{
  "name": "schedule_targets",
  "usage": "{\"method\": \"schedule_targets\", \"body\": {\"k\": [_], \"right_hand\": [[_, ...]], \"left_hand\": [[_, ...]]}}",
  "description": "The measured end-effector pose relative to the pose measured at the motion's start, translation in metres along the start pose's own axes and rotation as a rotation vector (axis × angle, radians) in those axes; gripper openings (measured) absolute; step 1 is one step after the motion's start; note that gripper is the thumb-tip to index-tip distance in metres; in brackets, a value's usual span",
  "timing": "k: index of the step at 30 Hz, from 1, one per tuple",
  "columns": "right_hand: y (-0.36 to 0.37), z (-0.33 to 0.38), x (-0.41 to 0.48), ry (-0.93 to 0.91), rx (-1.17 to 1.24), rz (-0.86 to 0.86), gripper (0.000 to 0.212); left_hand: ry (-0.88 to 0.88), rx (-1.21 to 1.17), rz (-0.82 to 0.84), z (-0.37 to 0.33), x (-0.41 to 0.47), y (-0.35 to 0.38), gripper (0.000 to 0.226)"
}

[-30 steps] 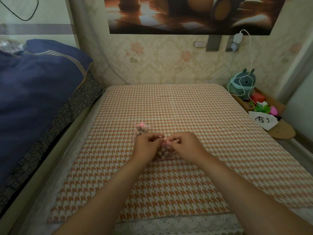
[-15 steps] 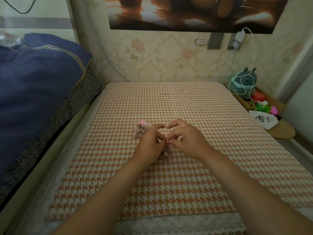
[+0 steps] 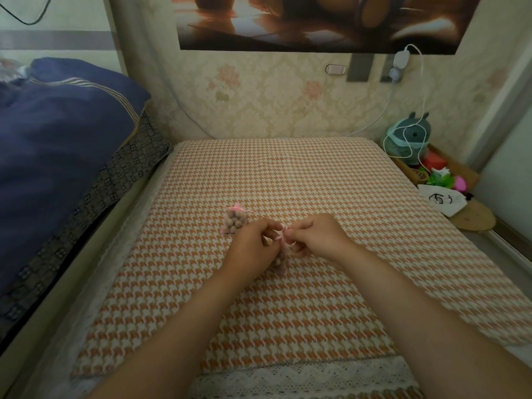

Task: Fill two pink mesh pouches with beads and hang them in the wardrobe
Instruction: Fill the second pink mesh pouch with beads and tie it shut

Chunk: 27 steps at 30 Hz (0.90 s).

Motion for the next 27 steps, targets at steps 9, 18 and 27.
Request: {"method": "schedule_targets", "body": {"k": [9, 18, 27], "right_hand": [[0.003, -0.007, 0.000, 0.329, 0.102, 0.256, 0.013], [0.005, -0.010, 0.002, 0.398, 0.105, 0.316, 0.012], [0.006, 0.000, 0.002, 0.037, -0.107, 0.113, 0.010]], "left_hand": [[0.305, 0.286, 0.040, -0.013, -0.003, -0.001, 0.030], [0.456, 0.382, 0.138, -0.012, -0.004, 0.001, 0.027], [0.199, 0.233, 0.069, -0.002, 0.005, -0.006, 0.011]]}}
Point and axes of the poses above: each hand's wrist, its own x-axis towards the middle knuckle, its own y-axis out of the palm, z = x × y, the point moved 3 cm from there along x, towards the middle knuckle, and after that the axes turned 12 degrees about y, right-handed, at the moved point
